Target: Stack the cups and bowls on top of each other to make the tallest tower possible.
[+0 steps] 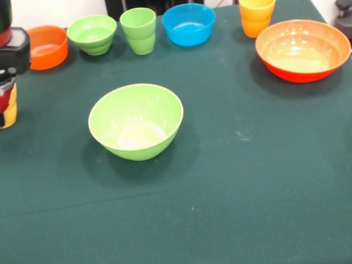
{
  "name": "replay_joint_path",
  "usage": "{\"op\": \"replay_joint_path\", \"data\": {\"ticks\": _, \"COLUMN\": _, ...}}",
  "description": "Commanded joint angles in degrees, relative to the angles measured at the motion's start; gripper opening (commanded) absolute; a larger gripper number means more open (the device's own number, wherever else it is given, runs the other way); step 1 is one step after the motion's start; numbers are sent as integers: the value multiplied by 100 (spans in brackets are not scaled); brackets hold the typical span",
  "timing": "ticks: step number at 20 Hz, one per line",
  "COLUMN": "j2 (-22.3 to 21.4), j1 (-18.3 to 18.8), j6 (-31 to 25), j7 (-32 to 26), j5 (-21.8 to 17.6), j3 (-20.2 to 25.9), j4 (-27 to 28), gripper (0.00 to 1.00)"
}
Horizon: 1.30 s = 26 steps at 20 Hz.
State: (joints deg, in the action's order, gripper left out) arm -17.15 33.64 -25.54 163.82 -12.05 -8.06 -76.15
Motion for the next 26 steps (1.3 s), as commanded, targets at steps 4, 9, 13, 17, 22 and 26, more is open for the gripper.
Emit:
{"op": "replay_joint_path", "data": {"ticks": 4, "j2": 1168, "j1": -531, "j6": -78, "j7": 608, "j5": 759, "j3": 669, "j4": 309, "gripper": 0}}
{"op": "replay_joint_path", "data": {"ticks": 9, "j2": 1252, "j1": -747, "j6": -161, "j7": 802, "j5": 1145, "j3": 482, "j4": 458, "gripper": 0}}
{"op": "replay_joint_path", "data": {"ticks": 13, "j2": 1270, "j1": -858, "j6": -196, "j7": 962, "j5": 1530, "j3": 424, "j4": 445, "gripper": 0}}
{"op": "replay_joint_path", "data": {"ticks": 17, "j2": 1302, "j1": -1034, "j6": -241, "j7": 1065, "j5": 1857, "j3": 282, "j4": 453, "gripper": 0}}
{"op": "replay_joint_path", "data": {"ticks": 22, "j2": 1358, "j1": -1187, "j6": -217, "j7": 1047, "j5": 2216, "j3": 152, "j4": 460, "gripper": 0}}
{"op": "replay_joint_path", "data": {"ticks": 26, "j2": 1352, "j1": -1250, "j6": -24, "j7": 958, "j5": 2428, "j3": 117, "j4": 301, "gripper": 0}}
